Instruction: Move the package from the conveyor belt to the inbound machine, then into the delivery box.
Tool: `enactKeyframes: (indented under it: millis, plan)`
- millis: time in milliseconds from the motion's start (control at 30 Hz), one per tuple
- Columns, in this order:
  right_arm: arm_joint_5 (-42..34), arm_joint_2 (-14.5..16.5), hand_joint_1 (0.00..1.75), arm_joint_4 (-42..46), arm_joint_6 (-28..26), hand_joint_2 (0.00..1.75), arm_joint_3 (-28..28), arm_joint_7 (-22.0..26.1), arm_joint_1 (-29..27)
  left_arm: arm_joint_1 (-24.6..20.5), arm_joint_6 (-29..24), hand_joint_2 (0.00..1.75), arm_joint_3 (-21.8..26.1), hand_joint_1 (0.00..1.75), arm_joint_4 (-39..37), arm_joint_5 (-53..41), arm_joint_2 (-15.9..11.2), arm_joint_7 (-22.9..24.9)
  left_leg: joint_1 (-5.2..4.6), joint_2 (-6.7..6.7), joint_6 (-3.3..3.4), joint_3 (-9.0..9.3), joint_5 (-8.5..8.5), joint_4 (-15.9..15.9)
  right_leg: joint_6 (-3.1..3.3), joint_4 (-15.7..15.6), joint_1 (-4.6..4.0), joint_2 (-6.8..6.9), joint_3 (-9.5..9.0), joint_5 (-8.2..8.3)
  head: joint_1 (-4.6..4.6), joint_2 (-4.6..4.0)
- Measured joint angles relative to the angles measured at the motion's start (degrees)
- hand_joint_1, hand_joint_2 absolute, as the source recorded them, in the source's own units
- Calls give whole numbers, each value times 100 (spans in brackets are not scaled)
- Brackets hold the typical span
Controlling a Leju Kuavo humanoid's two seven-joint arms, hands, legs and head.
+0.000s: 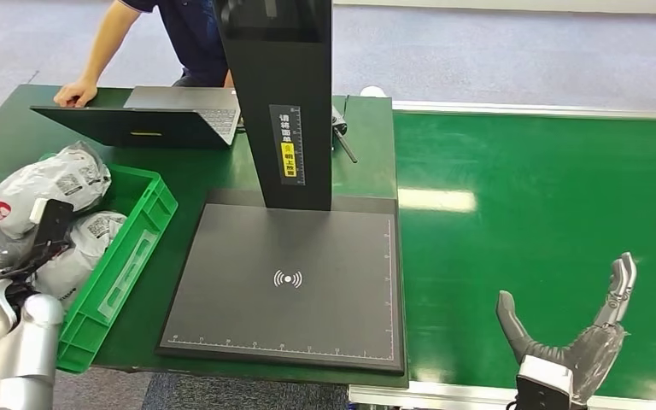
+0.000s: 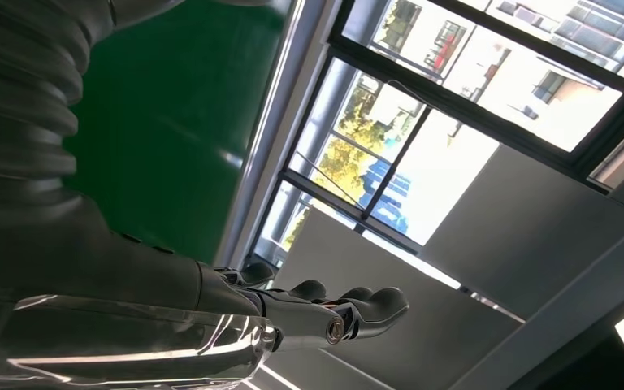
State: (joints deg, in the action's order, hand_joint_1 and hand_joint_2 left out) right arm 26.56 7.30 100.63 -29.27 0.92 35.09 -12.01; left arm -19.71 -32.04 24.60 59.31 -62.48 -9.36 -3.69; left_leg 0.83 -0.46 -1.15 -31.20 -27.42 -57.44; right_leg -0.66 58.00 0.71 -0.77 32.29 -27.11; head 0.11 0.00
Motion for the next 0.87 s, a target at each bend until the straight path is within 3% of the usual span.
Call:
enactKeyframes:
  millis: [133,433,700,867]
  plan:
    - [-133,3,0,0,74,175,-17,75,3,240,685,175,-293,0,680,1658,236,-999,-5,4,2,1,-1,0,-1,0,4,-7,0,1,1,0]
    - [-261,7,0,-28,220,175,-91,161,11,1279,2091,175,-1281,0,2409,3501,516,-2142,-7,4,4,-2,-5,0,-4,-2,5,-7,3,-2,1,0]
    - [-355,6,0,-70,373,175,-144,272,32,2015,4200,175,-2131,0,3472,5413,582,-2548,-6,4,4,-1,-5,0,-4,-2,5,-6,2,-2,0,0]
    - [-482,4,0,-81,716,175,-142,178,71,2269,4944,175,-2565,0,3459,6446,743,-2394,-7,3,5,-1,-6,0,-5,-3,6,-5,1,-2,0,0]
